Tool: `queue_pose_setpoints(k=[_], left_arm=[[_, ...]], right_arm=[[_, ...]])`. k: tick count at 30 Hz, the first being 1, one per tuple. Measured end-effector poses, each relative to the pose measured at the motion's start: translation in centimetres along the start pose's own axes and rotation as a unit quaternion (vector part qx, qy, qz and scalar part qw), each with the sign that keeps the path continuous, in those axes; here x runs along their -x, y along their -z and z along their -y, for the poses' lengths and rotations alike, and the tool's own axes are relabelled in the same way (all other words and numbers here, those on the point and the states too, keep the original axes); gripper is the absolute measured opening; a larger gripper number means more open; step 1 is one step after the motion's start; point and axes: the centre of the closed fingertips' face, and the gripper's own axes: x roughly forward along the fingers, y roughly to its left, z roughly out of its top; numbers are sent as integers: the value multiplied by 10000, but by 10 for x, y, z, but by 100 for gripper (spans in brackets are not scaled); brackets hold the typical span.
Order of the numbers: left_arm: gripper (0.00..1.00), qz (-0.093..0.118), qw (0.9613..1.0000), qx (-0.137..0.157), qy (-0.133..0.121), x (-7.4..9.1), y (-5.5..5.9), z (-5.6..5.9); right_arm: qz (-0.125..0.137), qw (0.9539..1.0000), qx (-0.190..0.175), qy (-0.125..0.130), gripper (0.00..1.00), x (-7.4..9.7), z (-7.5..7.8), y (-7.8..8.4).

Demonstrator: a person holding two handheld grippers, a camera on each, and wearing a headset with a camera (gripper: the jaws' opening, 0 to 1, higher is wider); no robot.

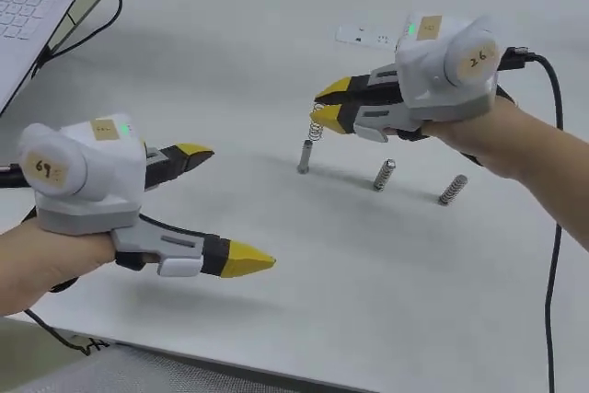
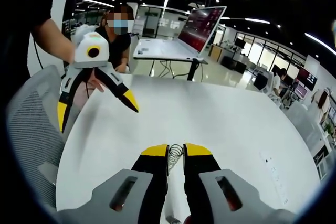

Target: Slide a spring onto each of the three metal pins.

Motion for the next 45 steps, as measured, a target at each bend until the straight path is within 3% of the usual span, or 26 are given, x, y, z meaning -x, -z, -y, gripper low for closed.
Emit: queue_pose_setpoints(k=[45], left_arm=[[97,-17,10000,54,-28,1,1,-2]], right_arm=[[-284,9995,-115,-83,8,-20,0,21]])
